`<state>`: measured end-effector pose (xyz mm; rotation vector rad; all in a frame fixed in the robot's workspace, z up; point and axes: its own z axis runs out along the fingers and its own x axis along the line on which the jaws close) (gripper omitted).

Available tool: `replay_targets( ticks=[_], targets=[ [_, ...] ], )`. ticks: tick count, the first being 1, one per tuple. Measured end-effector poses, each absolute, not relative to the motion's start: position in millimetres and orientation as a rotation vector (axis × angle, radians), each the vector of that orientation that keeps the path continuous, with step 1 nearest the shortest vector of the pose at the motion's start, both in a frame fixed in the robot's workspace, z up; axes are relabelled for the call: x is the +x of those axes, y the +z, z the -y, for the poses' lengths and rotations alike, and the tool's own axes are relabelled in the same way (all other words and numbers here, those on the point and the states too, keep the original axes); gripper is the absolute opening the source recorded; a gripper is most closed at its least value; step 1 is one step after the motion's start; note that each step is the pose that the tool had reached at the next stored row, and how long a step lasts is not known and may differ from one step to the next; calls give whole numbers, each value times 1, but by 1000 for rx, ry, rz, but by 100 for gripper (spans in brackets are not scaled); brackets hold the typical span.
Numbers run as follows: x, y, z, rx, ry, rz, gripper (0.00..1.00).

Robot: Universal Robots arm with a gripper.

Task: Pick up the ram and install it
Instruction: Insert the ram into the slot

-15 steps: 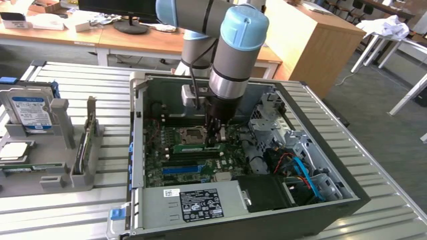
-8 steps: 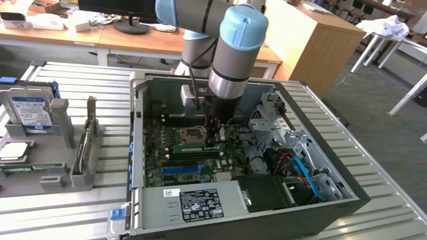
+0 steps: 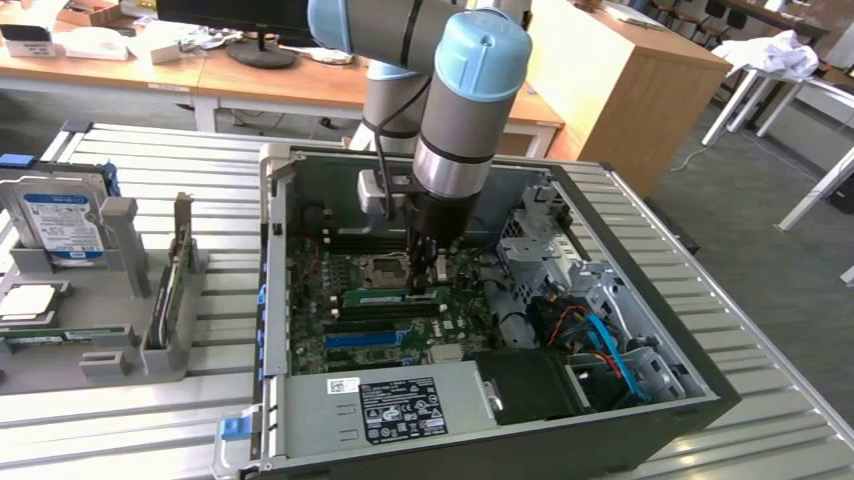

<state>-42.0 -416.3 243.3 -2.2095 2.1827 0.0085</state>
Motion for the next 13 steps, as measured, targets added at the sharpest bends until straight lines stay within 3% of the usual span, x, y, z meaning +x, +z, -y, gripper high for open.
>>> replay_targets(
  ticks=[13],
  targets=[
    [-43,239,416,-2209,9,-2182,12]
  ],
)
